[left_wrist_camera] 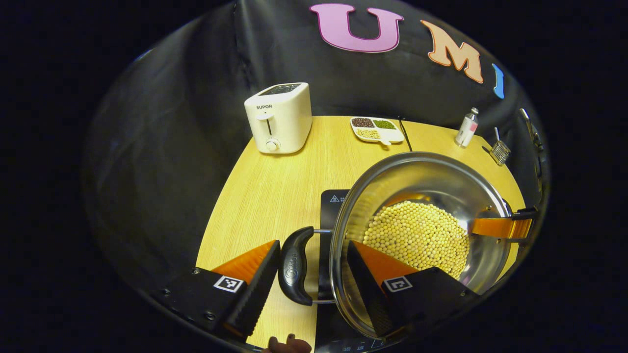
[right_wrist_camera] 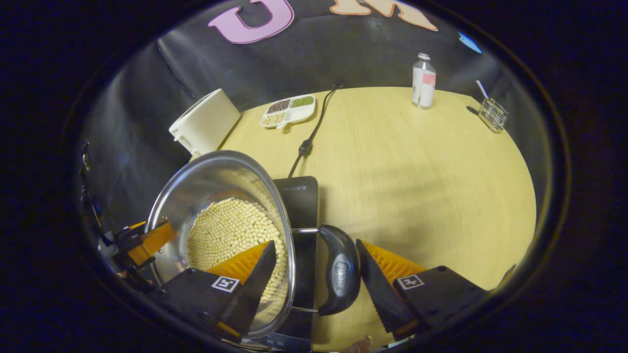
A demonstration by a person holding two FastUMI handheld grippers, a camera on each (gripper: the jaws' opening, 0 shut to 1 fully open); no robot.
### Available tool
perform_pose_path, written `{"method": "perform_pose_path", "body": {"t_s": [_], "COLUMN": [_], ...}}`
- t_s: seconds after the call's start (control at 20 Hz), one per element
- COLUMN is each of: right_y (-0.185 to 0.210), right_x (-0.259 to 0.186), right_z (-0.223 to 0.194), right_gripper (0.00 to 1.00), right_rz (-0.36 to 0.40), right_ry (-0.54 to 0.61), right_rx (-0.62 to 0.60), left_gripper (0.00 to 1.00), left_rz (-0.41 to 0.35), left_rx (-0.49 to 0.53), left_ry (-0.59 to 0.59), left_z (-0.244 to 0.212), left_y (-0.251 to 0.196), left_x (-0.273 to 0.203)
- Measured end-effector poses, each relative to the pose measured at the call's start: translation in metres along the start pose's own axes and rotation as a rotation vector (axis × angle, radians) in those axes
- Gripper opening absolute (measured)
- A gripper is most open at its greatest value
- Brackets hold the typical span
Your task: First push the handle of the pot to place it horizontally, then grasp the pot with both hands and set it on the induction cooktop.
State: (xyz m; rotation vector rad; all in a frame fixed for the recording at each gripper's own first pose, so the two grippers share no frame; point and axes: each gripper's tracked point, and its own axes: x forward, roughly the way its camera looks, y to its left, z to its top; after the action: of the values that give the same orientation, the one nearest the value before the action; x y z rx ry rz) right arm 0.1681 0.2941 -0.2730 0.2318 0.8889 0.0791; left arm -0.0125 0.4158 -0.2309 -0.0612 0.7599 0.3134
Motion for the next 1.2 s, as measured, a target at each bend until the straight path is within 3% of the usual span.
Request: {"method": "perform_pose_path", "body": {"t_s": [0.3, 0.4, 0.45, 0.7, 0.9, 0.95, 1.2], "right_y": [-0.004, -0.005, -0.003, -0.005, -0.023, -0.031, -0.082], "right_x": [-0.019, -0.035, -0.043, -0.1, -0.154, -0.17, -0.254], "right_z": [0.023, 0.044, 0.054, 0.097, 0.115, 0.121, 0.146], "right_gripper": [1.0, 1.0, 0.94, 0.94, 0.94, 1.0, 0.99], "right_rz": [-0.006, -0.004, 0.009, 0.068, 0.12, 0.132, 0.163], "right_ry": [-0.071, -0.142, -0.17, -0.344, -0.493, -0.536, -0.737], "right_rx": [-0.006, -0.03, -0.034, -0.02, -0.04, -0.045, -0.13], "left_gripper": [0.88, 0.88, 0.88, 0.87, 0.87, 0.87, 0.86], "left_rz": [0.027, 0.062, 0.077, 0.09, 0.058, 0.036, -0.054], "left_rx": [0.069, 0.125, 0.153, 0.208, 0.224, 0.216, 0.128], "left_ry": [-0.088, -0.165, -0.206, -0.397, -0.545, -0.584, -0.772], "left_z": [0.028, 0.05, 0.062, 0.116, 0.148, 0.157, 0.183], "left_y": [-0.001, -0.001, -0.003, -0.031, -0.077, -0.094, -0.185], "left_x": [-0.017, -0.031, -0.041, -0.091, -0.146, -0.159, -0.231]}}
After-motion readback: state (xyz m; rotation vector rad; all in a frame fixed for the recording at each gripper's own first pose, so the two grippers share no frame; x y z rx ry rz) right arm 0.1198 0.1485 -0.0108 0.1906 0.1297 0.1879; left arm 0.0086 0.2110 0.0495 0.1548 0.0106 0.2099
